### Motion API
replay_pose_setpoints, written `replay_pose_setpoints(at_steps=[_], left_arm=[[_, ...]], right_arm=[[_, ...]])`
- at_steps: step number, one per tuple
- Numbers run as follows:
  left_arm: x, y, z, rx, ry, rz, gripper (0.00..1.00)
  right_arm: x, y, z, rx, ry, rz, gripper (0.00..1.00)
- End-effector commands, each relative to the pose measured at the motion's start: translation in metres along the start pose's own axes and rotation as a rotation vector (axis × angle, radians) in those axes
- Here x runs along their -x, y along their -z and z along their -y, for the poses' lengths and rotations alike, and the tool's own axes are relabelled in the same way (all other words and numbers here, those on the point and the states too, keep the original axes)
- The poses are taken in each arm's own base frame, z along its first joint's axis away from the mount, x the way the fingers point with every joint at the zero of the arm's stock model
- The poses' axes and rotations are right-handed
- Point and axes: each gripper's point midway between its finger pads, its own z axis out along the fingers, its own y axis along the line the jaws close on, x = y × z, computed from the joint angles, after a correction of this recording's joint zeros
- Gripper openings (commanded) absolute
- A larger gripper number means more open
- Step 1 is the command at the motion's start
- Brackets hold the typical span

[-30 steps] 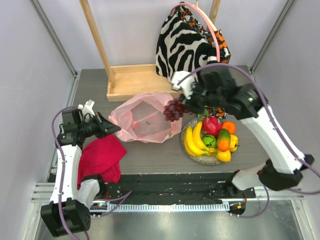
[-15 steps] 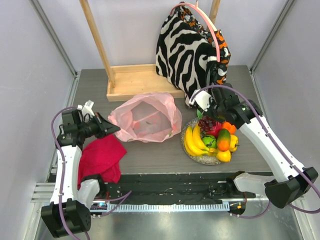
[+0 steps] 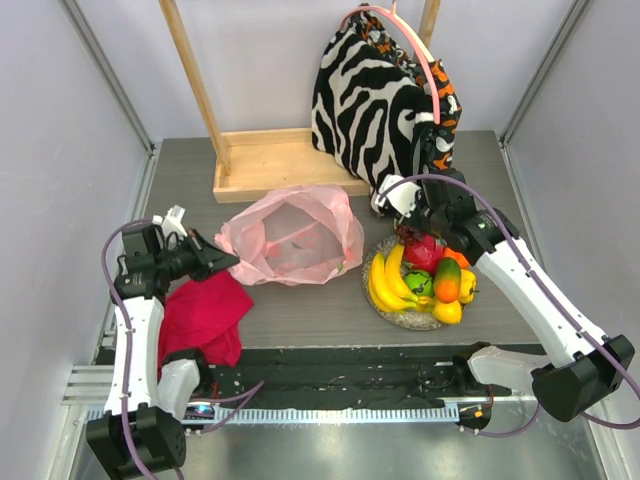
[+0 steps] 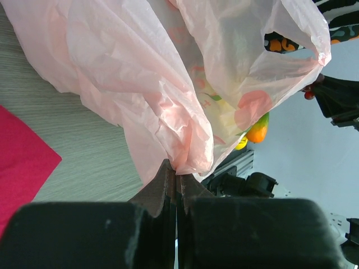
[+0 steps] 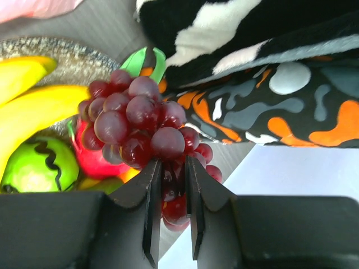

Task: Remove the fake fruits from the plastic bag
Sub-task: Place the fake fruit on the plate.

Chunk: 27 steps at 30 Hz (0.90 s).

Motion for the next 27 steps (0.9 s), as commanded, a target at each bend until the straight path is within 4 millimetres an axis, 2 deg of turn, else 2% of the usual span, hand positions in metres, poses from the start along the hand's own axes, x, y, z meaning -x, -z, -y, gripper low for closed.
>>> replay_pose_setpoints(at_steps=[1, 7, 16, 23, 27], left_arm=[[0.011, 0.001, 0.004, -0.021, -0.019, 0.031, 0.00], [0.013, -0.001, 0.003, -0.020, -0.018, 0.023, 0.00], [0.013, -0.004, -0.001, -0.015, -0.017, 0.021, 0.00], [0.014, -0.004, 0.000, -0.018, -0.013, 0.026, 0.00], [0.014, -0.004, 0.000, -0.020, -0.016, 0.026, 0.00]], right_arm=[[0.014, 0.000, 0.016, -0.081, -0.014, 0.072, 0.04], [0.000, -0.002, -0.006, -0.024, -0.027, 0.056, 0.04], [-0.017, 0.007, -0.044, 0.098, -0.018, 0.031, 0.05], [-0.040, 0.020, -0.082, 0.256, -0.045, -0.038, 0.14], [-0.048, 0.020, -0.090, 0.271, -0.063, -0.061, 0.19]])
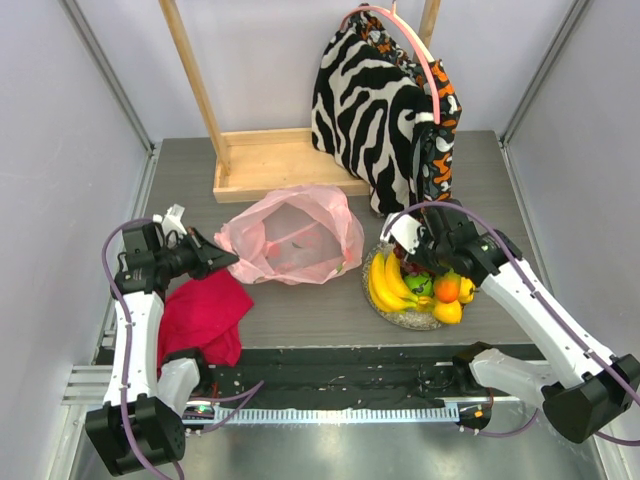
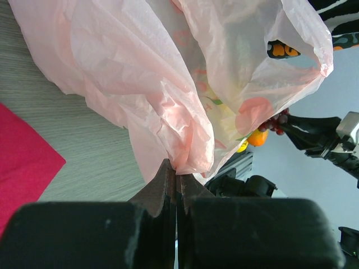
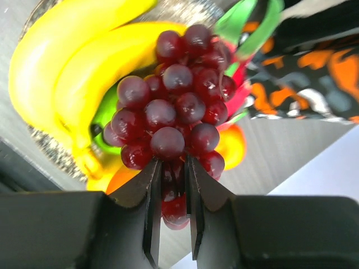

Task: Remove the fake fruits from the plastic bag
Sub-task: Place the fake fruit on the plate, then pick up the plastic bag at the center of the board.

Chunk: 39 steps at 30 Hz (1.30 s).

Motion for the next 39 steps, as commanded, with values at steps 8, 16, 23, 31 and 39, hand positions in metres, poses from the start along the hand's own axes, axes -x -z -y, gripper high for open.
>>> replay_pose_setpoints(at_steps=[8, 16, 23, 31, 39], left_arm=[[0.009, 0.001, 0.008, -0.038, -0.035, 0.024, 0.00], [0.014, 0.000, 0.009, -0.032, -0.039, 0.030, 0.00], [0.037, 0.003, 0.030, -0.061, -0.099, 0.036, 0.00], [0.172, 0.057, 0.108, 0.104, -0.553, 0.388, 0.00], [0.249, 0.124, 0.093, 0.529, -0.633, 0.690, 0.00]], right_arm=[[0.004, 0.032, -0.043, 0.232, -0.066, 0.021, 0.94], [0.090, 0.058, 0.006, 0.127, -0.269, 0.281, 1.00], [0.142, 0.051, 0.039, 0.095, -0.398, 0.397, 1.00], [0.158, 0.061, 0.059, 0.027, -0.416, 0.468, 1.00], [0.126, 0.072, 0.067, -0.125, -0.523, 0.437, 1.00]])
